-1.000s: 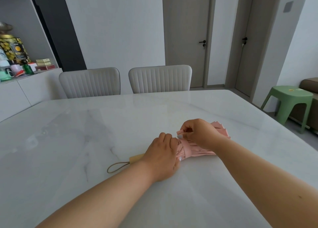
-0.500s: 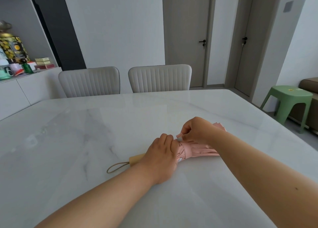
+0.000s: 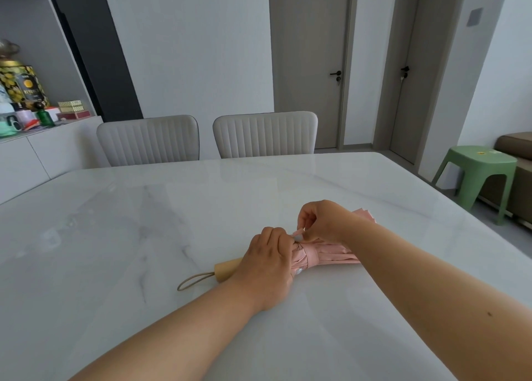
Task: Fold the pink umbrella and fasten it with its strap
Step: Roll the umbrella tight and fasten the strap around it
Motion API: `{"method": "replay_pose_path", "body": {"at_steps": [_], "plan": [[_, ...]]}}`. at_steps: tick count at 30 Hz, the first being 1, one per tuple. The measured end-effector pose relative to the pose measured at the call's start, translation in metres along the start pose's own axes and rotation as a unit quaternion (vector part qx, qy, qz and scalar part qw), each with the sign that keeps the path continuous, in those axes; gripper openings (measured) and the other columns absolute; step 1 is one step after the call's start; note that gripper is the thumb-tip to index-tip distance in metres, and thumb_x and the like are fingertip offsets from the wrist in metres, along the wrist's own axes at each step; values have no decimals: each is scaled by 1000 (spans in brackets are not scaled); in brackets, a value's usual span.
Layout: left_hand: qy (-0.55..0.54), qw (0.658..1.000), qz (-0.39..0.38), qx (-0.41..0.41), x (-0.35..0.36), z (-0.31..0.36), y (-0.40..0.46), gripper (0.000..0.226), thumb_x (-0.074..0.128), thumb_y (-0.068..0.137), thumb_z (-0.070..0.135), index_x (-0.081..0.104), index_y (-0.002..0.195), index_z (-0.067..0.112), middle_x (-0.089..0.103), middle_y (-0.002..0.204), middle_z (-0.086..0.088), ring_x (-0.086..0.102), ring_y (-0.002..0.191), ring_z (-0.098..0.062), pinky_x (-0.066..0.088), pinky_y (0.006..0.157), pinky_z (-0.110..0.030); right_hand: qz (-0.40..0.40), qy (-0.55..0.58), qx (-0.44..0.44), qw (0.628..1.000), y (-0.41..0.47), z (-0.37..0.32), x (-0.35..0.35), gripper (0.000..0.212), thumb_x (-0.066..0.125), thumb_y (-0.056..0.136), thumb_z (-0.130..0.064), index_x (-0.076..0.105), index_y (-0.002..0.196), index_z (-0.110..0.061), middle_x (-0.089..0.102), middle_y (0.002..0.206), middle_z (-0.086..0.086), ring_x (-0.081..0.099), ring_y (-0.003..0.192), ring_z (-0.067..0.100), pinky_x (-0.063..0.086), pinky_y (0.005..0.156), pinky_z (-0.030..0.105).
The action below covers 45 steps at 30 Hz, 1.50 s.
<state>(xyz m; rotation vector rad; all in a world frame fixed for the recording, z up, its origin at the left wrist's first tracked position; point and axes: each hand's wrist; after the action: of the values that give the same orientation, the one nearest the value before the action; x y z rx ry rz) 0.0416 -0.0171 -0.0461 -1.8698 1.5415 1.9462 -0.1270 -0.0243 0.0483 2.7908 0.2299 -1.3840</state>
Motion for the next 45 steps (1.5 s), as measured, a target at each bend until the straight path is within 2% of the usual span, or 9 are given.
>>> {"method": "replay_pose_path", "body": {"at_steps": [10,15,20,23,30,35,40,42,45], "plan": [[-10,1000,-6,0,-1,0,0,50,71,68,36,43,100,9,57,92,-8,54,80,-26,50,66,-33,-13,-9,44,999,3,-3,-2,24,81,74,-23,60,65,-17,59,67,-4,51,65,11,43,62,21],[-54,998,-1,-25,1,1,-2,51,76,65,28,41,98,12,55,94,-6,46,85,-22,43,71,-32,-14,-123,76,989,12,-11,1,26,75,78,-30,70,91,-8,70,101,8,65,100,25,51,91,35],[-91,995,-7,-34,-1,1,-3,55,77,64,25,40,103,14,56,97,-4,50,87,-22,41,73,-32,-45,-154,98,982,15,-6,2,26,69,81,-38,63,90,-15,61,100,3,58,112,27,44,100,40],[-101,994,-6,-51,-2,-1,0,55,72,68,32,40,108,13,56,99,-4,42,89,-19,46,74,-32,0,-134,66,989,10,2,6,20,69,79,-42,55,74,-28,63,96,-6,53,108,22,40,97,39],[-124,986,-75,-87,-10,0,5,51,44,79,48,31,118,18,55,113,-4,52,101,-26,46,85,-35,90,-93,-102,986,-8,18,12,8,65,85,-39,63,77,-40,61,94,-14,49,93,9,31,85,29],[-101,968,-196,-120,-24,-3,19,68,59,85,50,31,137,15,39,134,0,35,122,-21,32,102,-31,52,-97,-107,988,-15,27,-5,18,61,89,-37,68,105,-34,59,101,-23,58,95,1,38,85,17],[-161,907,-305,-243,-32,-14,49,57,72,69,48,53,115,20,58,113,1,54,105,-19,47,79,-31,127,-88,-152,976,-26,38,-17,50,66,78,-25,57,127,-28,59,121,-13,55,110,8,37,97,19],[-252,861,-318,-307,-33,-22,59,46,77,59,43,58,96,22,60,96,5,57,86,-14,46,66,-28,196,-135,-227,944,-31,44,-16,60,64,71,-33,56,129,-20,61,125,-4,53,118,15,32,100,18],[-404,767,-328,-375,-43,-36,65,44,78,47,34,64,82,12,61,78,-3,55,68,-20,38,57,-25,274,-240,-306,880,-34,62,-13,77,69,67,-50,54,132,-11,60,132,5,51,126,21,32,111,34]]}}
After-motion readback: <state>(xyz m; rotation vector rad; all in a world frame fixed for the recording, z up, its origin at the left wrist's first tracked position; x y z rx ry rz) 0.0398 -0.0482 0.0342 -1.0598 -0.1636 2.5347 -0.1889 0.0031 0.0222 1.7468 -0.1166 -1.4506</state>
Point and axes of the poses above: each hand's wrist, its own y-axis towards the middle knuckle, its own x-axis out of the palm, z = x × y
